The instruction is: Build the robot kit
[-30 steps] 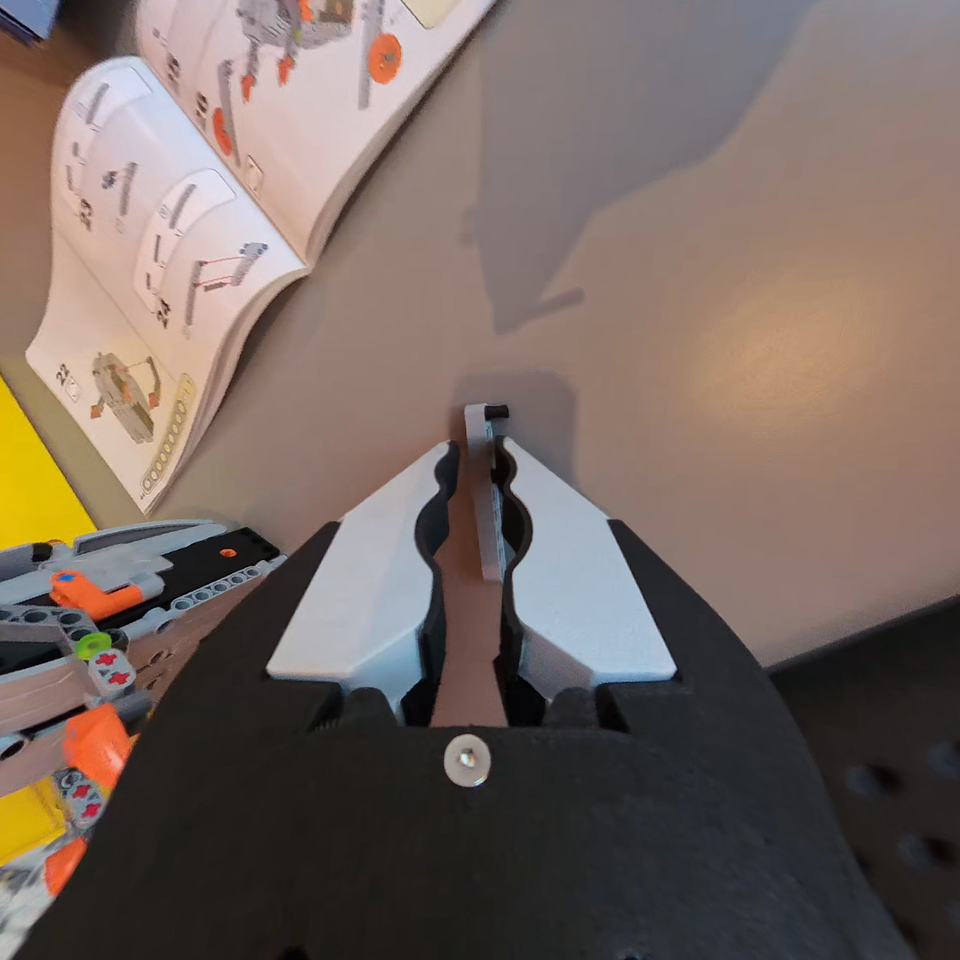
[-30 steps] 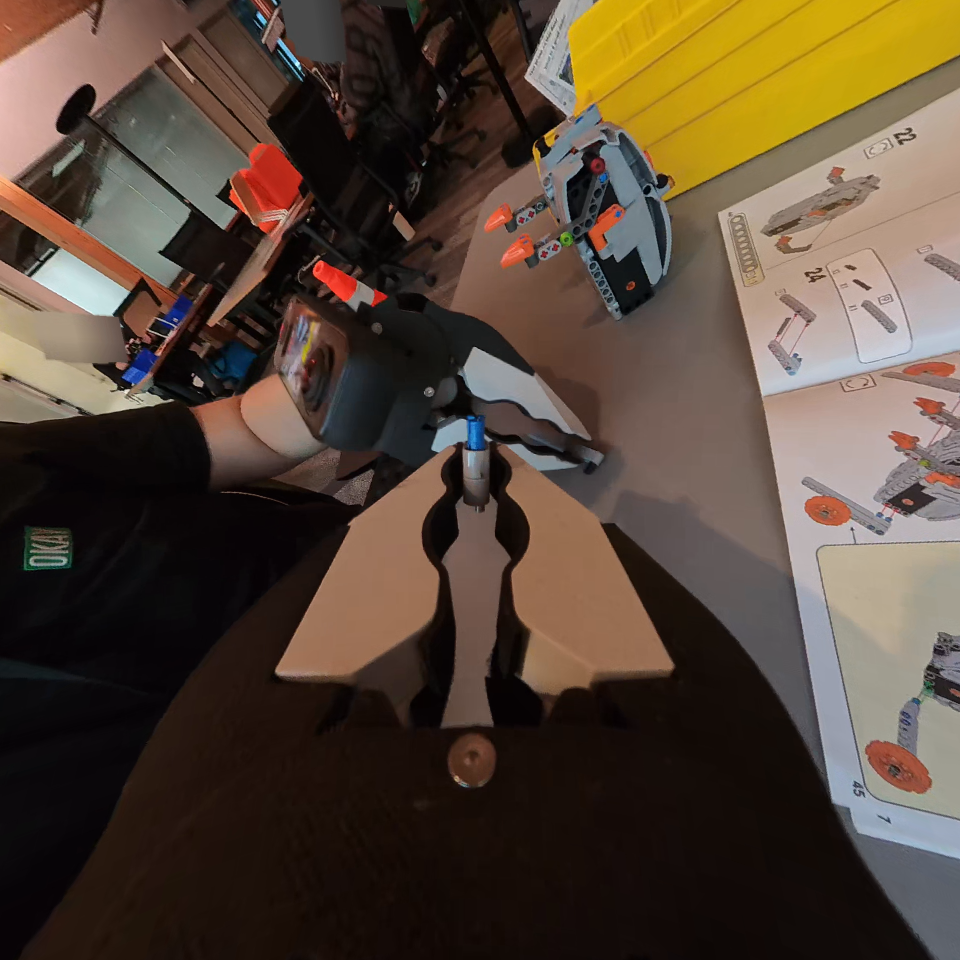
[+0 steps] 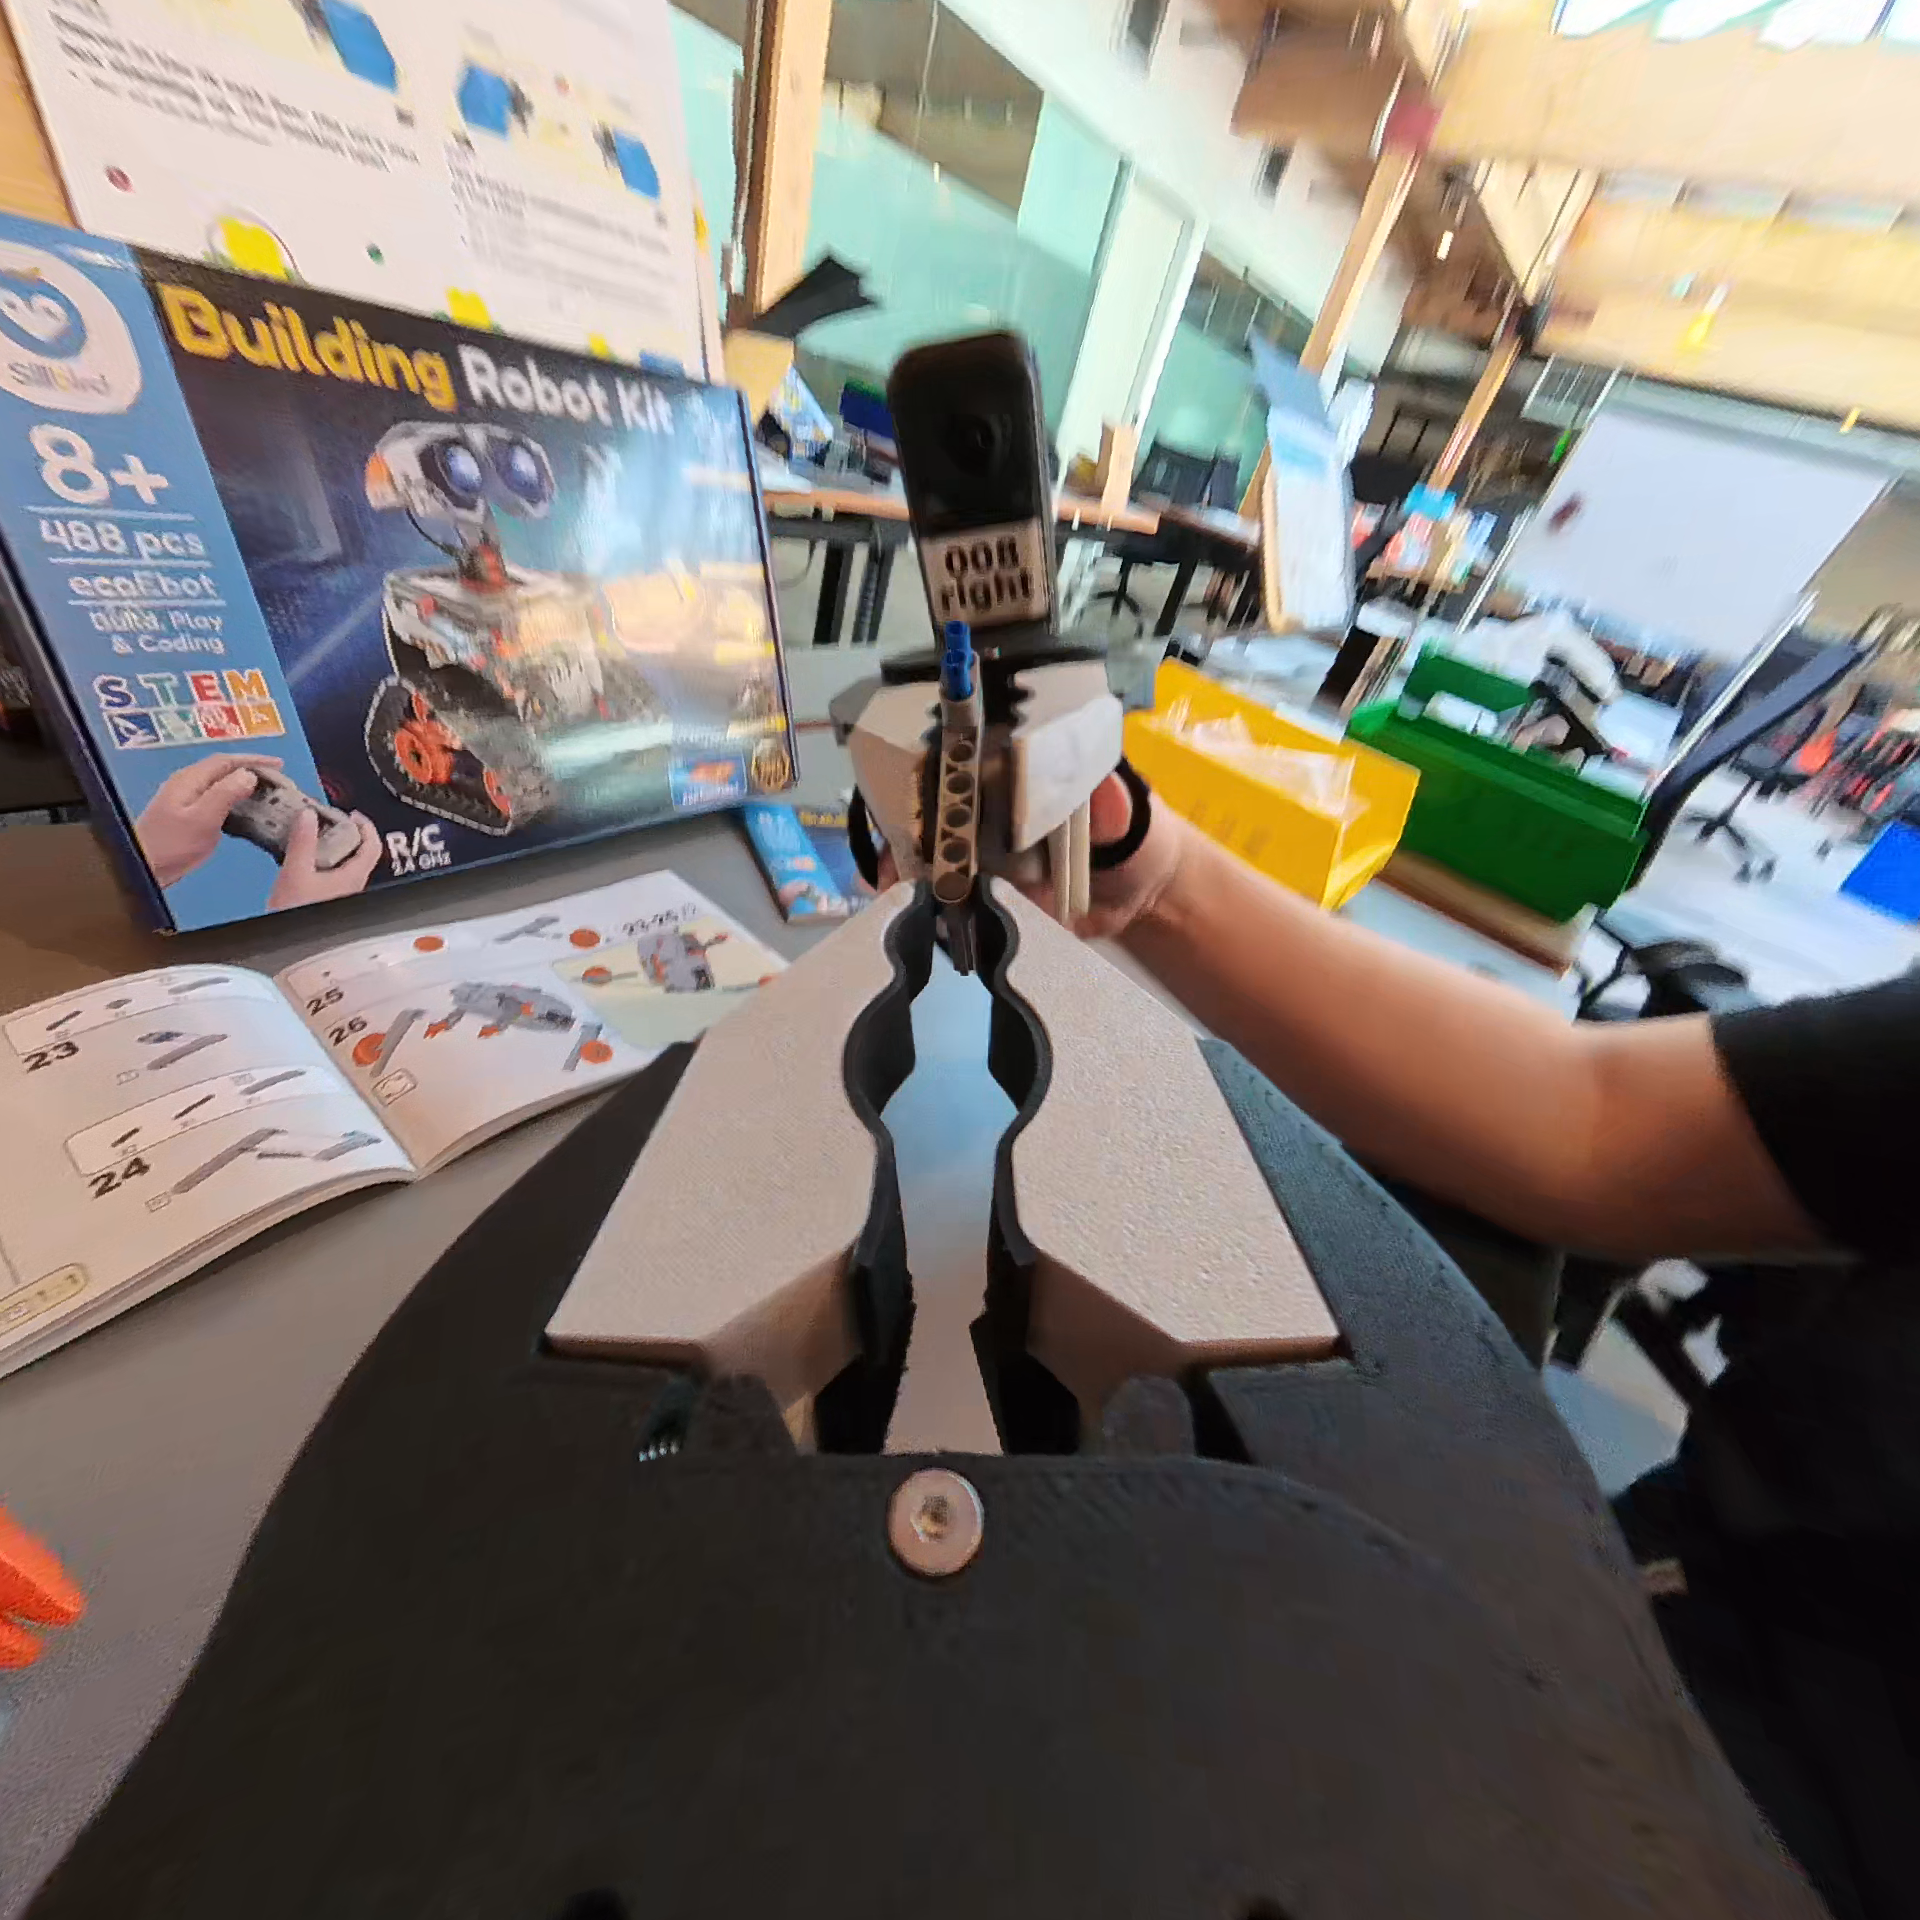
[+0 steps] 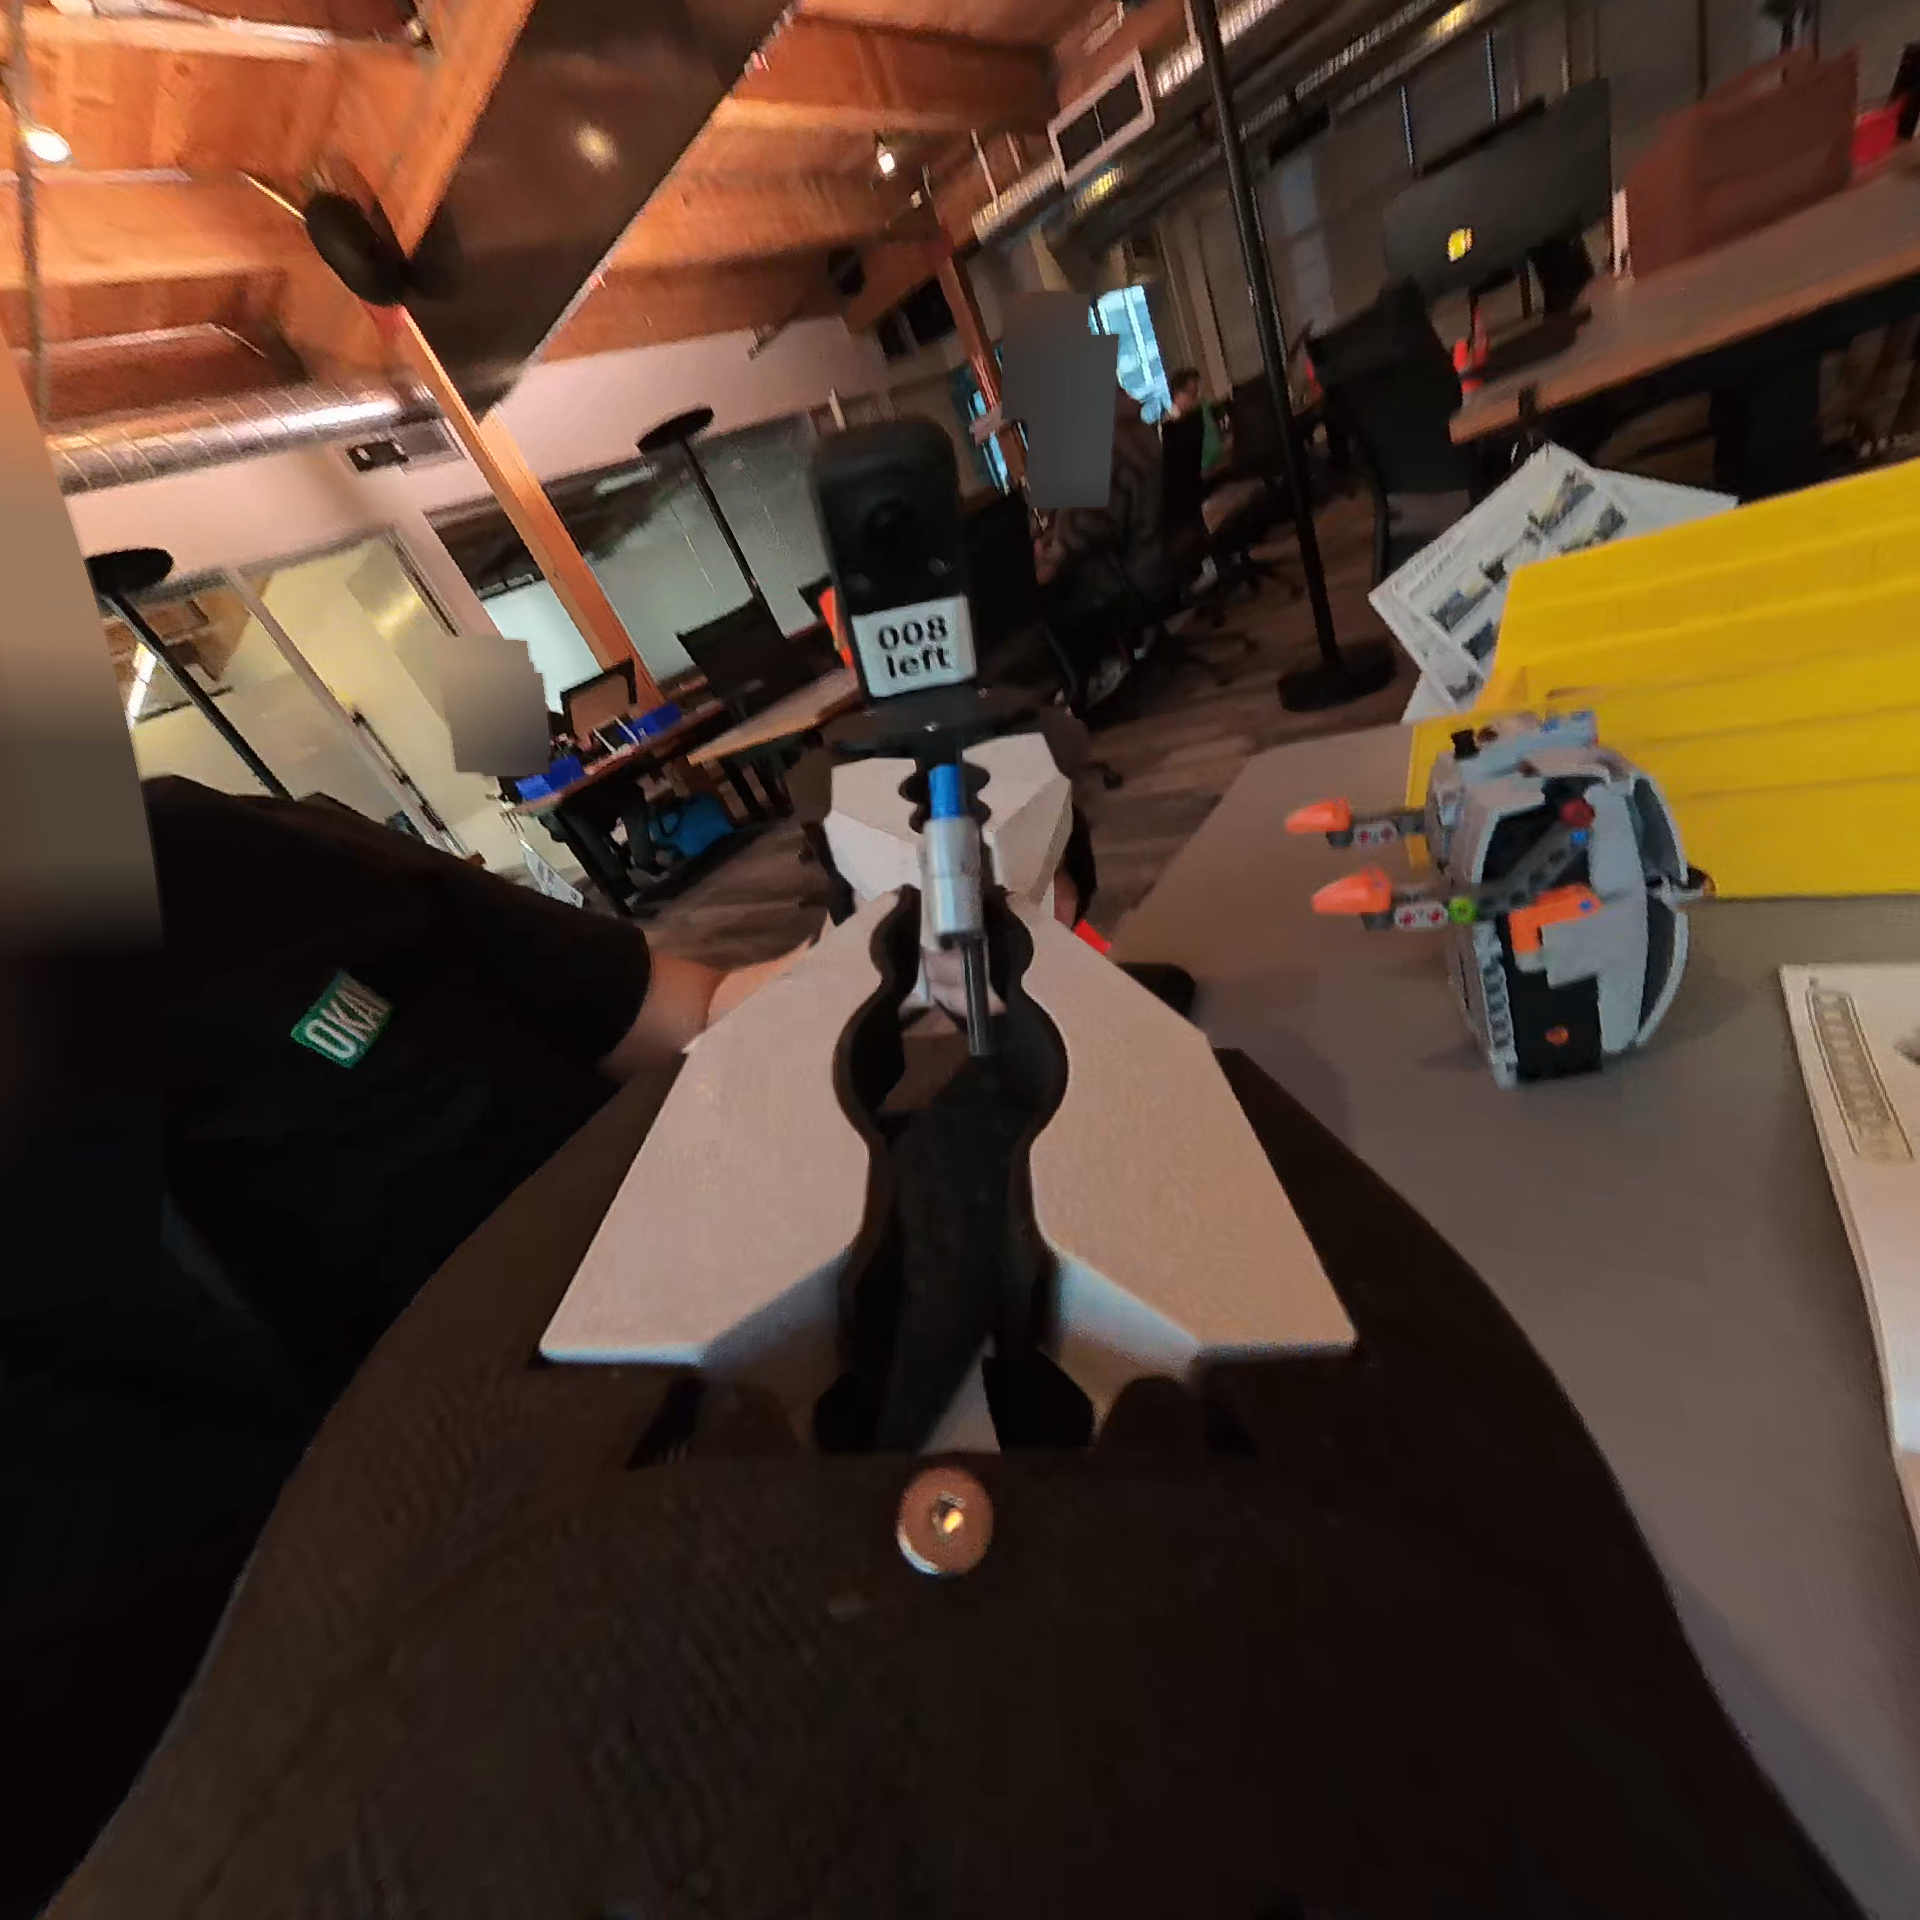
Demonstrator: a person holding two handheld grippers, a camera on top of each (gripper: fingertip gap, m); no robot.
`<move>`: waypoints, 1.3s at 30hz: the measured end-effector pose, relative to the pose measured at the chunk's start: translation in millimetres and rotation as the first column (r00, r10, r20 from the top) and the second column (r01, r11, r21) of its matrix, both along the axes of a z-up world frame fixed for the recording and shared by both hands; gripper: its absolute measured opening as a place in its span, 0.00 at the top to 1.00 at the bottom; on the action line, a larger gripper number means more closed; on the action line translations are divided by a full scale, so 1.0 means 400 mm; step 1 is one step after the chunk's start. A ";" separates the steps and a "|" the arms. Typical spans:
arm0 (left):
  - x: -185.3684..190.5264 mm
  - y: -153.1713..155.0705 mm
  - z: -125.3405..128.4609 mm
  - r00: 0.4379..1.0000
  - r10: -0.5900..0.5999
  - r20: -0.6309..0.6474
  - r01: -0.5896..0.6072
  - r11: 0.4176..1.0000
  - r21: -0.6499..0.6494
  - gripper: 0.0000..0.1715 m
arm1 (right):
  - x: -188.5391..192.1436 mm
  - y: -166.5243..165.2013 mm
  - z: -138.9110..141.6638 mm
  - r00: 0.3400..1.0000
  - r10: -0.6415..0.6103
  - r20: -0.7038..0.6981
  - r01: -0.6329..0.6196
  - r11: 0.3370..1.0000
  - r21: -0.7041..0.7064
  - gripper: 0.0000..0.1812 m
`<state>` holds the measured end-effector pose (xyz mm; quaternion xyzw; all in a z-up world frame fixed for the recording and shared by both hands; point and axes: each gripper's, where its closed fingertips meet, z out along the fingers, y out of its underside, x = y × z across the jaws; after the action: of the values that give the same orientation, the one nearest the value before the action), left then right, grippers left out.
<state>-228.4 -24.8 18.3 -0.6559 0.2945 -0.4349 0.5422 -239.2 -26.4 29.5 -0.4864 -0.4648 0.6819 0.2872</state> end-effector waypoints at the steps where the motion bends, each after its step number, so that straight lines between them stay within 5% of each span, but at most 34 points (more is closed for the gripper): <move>1: -0.011 0.002 0.018 0.999 0.011 0.052 -0.011 1.000 0.000 0.97 | -0.005 0.002 0.016 0.999 -0.016 -0.032 0.016 1.000 -0.002 0.94; 8: -0.058 0.001 0.092 0.970 0.077 0.232 -0.091 0.995 0.051 0.97 | -0.032 0.022 0.106 0.952 -0.173 -0.253 0.174 0.985 -0.018 0.95; 18: -0.058 0.010 0.141 0.943 0.141 0.301 -0.176 0.980 0.094 0.97 | -0.031 0.038 0.161 0.861 -0.267 -0.433 0.171 0.953 -0.249 0.97; 39: -0.036 0.007 0.150 0.941 0.122 0.316 -0.162 0.981 0.104 0.97 | -0.017 0.031 0.173 0.840 -0.235 -0.489 0.102 0.954 -0.283 0.97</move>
<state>-242.6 -22.1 78.1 -0.5635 0.1856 -0.4717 0.6524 -246.1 -14.0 98.8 -0.3563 -0.2374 0.8113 0.3981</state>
